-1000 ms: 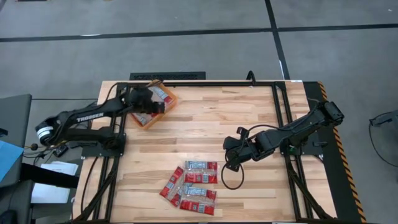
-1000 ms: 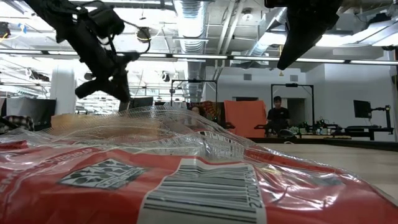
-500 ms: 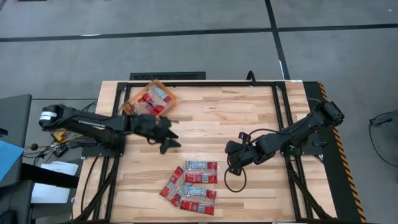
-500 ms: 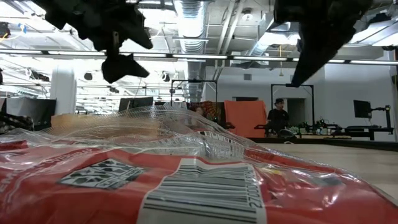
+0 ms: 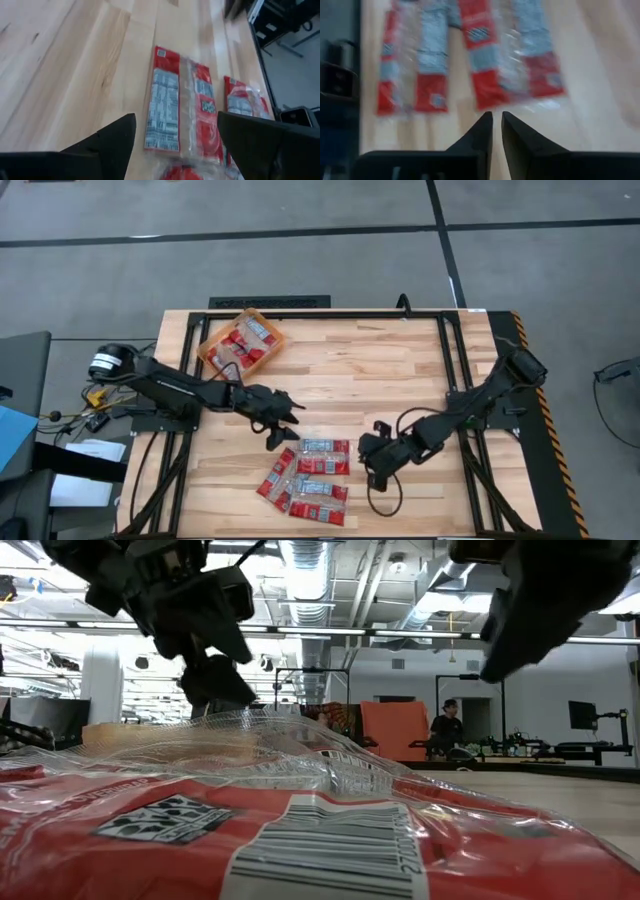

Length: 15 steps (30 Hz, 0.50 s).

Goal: Sort popcorn bags into baskets
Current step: Put the top red popcorn pack into the orange bin

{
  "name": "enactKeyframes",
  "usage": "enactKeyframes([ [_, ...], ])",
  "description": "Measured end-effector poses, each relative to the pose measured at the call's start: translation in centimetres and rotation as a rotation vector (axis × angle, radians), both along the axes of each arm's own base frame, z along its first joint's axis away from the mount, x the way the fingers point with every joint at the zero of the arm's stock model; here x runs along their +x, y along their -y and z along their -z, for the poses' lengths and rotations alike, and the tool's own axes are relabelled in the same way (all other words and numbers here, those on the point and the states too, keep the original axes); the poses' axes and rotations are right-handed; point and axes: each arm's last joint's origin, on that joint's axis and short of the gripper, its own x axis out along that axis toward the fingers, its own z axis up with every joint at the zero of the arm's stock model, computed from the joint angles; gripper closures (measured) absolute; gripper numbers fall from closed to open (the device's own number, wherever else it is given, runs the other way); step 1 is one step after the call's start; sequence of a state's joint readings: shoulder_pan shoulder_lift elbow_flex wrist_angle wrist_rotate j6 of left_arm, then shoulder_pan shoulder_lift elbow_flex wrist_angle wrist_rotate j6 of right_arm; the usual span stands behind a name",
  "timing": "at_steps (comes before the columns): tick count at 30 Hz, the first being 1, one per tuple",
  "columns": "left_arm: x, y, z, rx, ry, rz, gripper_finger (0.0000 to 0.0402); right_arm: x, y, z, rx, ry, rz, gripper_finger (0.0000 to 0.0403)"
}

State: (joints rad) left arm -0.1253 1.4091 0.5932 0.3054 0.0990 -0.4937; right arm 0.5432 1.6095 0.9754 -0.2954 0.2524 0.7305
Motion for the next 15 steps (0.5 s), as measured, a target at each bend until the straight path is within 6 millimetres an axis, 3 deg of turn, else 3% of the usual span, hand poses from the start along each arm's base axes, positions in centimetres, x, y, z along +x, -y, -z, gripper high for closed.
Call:
enactKeyframes([
  [6,0.5,0.1,0.9,0.031,-0.035,0.034,0.0136,1.9,-2.3,4.7,0.081,-0.031,-0.040,0.0341],
  [15,1.6,0.3,1.8,0.021,-0.079,0.071,0.0136,3.2,-1.9,6.8,0.091,-0.046,-0.057,0.0341],
])
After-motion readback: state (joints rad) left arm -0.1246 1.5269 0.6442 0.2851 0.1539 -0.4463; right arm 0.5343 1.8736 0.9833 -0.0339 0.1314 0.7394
